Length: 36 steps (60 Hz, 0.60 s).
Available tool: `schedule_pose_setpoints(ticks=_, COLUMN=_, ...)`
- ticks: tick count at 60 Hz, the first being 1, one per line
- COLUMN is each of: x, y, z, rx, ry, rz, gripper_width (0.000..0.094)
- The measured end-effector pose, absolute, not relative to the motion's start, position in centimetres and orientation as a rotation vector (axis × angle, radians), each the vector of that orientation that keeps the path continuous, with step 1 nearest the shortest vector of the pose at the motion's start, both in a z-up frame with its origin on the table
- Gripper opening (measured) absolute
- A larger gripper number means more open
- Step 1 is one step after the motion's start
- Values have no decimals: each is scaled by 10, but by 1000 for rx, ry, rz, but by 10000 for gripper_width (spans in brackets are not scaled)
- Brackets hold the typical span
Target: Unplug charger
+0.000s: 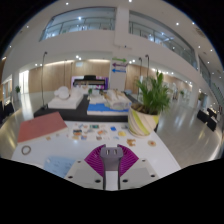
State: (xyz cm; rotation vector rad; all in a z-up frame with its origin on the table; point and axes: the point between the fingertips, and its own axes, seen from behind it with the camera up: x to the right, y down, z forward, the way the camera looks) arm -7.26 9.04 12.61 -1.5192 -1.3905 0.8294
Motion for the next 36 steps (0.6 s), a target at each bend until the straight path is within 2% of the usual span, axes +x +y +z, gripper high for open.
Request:
schedule_pose_setpoints(ticks=9, x=-63, y=122, z=43, rx=-1594, ry=-1512, rz=708, gripper_width=194)
schedule_pose_setpoints(ticks=14, x=-65, y=123, z=12, rx=-1635, ry=-1560, rz=696, gripper_width=236)
schedule_pose_setpoints(ticks=19, x=-69, y=126, z=-2, rx=-1643, ry=-1602, rz=672, gripper_width=319)
schedule_pose_setpoints(ticks=20, x=-70, y=126, z=-3, rx=-1648, ry=-1611, rz=670, gripper_width=380)
schedule_pose_setpoints(ticks=25, x=-66, y=128, z=9, rx=-1668, ry=-1595, rz=660, gripper_width=874)
schedule_pose_setpoints(ticks=28, x=-59, y=131, z=27, rx=-1658, ry=-1567, rz=662, gripper_width=800)
schedule_pose_setpoints(ticks=31, x=-45, y=129, z=53, rx=-1635, ry=-1554, rz=676, gripper_width=856)
schedule_pose_setpoints(ticks=36, x=-7, y=128, z=99, rx=-1609, ry=-1534, rz=686, gripper_width=851)
